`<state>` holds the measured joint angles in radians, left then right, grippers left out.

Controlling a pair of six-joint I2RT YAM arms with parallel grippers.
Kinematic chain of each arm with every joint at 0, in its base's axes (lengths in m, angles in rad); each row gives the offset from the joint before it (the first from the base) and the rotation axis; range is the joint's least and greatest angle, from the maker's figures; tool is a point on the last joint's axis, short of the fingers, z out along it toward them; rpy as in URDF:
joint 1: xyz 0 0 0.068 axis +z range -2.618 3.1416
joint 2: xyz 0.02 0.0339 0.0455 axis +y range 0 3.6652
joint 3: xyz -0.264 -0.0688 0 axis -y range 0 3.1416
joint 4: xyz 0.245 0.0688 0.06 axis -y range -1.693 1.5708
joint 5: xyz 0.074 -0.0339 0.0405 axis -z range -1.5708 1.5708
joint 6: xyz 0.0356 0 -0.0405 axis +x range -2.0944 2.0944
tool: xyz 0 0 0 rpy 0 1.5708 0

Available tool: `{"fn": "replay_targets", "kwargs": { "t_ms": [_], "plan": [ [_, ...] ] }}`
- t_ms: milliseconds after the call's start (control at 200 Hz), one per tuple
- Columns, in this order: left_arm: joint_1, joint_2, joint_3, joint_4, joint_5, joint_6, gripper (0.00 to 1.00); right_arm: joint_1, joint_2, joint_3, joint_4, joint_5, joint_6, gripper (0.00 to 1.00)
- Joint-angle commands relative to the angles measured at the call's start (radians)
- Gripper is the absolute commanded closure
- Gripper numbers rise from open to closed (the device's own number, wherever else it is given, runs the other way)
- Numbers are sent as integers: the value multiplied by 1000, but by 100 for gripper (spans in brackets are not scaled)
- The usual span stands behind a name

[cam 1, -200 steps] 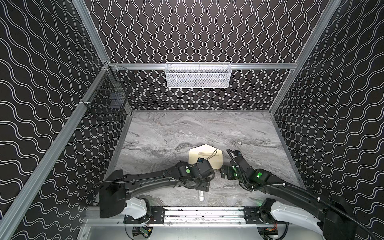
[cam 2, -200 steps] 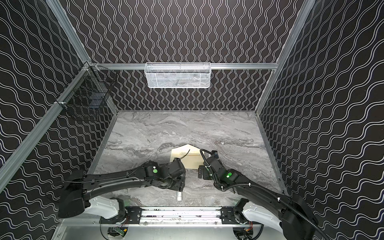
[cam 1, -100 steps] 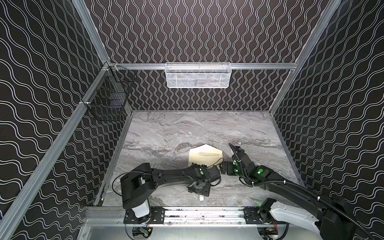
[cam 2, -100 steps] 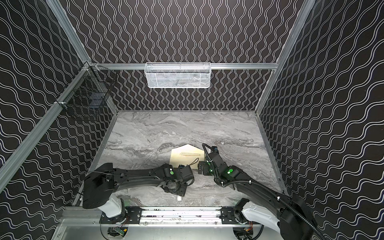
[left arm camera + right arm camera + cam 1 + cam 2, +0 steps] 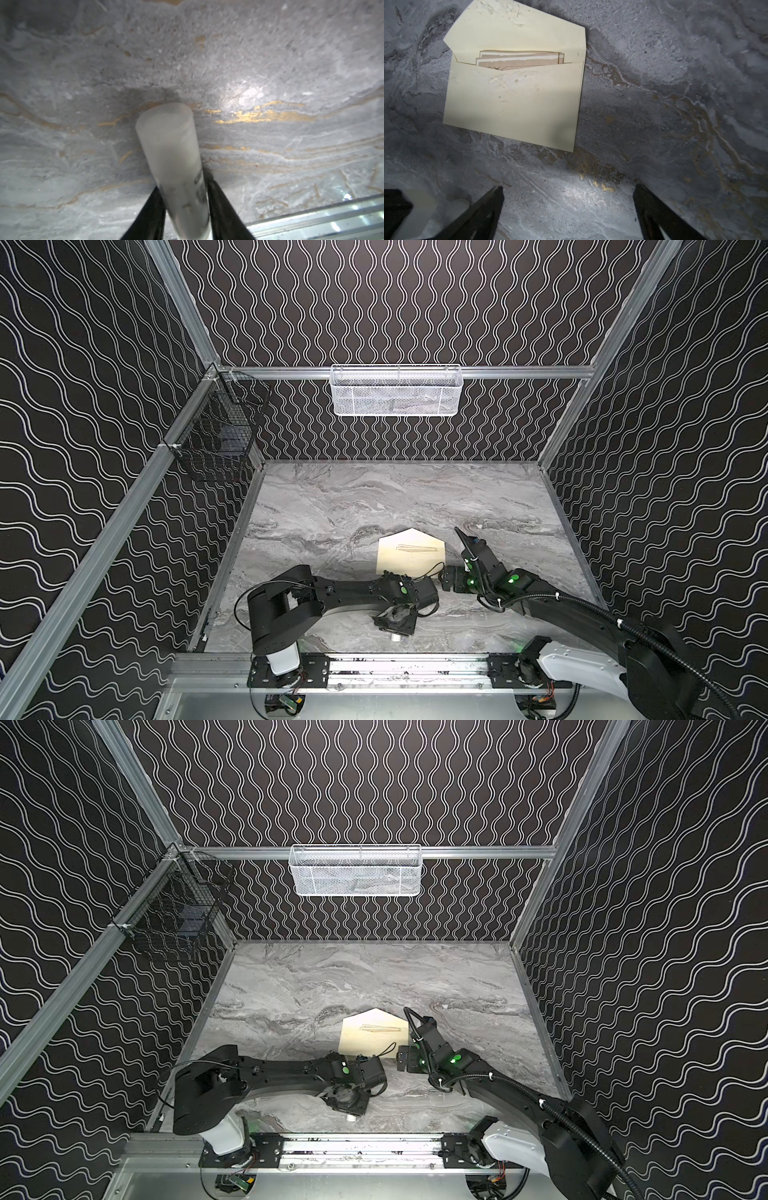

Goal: Place the letter into the envelope and seal it
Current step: 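Grasp the white glue stick with the left gripper while the right gripper moves aside, then lift the glue stick with the left gripper toward the right gripper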

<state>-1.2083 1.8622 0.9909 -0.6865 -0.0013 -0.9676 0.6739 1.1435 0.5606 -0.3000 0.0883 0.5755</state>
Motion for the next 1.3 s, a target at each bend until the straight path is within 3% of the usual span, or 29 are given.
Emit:
{"fn": "replay_targets", "kwargs": {
  "t_ms": [0, 290, 566, 801, 951, 1121, 1296],
  "plan": [
    [0, -22, -20, 41, -6, 15, 64, -7, 7, 17, 26, -26, -2, 0],
    [-5, -84, -102, 144, -27, 126, 71, -58, -75, 14, 39, -202, -55, 0],
    [-15, -218, -61, 130, 25, 430, 83, -138, -284, -12, 9, -558, -188, 6],
    [5, -383, -24, 102, 55, 690, 96, -149, -450, -97, 154, -791, -124, 21],
    [32, -456, -32, 105, 85, 792, 100, -148, -443, -124, 278, -930, -121, 27],
    [33, -485, -39, 124, 83, 840, 100, -145, -324, -105, 358, -1085, -108, 36],
    [33, -462, -29, 138, 69, 849, 100, -92, -267, -92, 403, -1084, -85, 40]
  ]
}}
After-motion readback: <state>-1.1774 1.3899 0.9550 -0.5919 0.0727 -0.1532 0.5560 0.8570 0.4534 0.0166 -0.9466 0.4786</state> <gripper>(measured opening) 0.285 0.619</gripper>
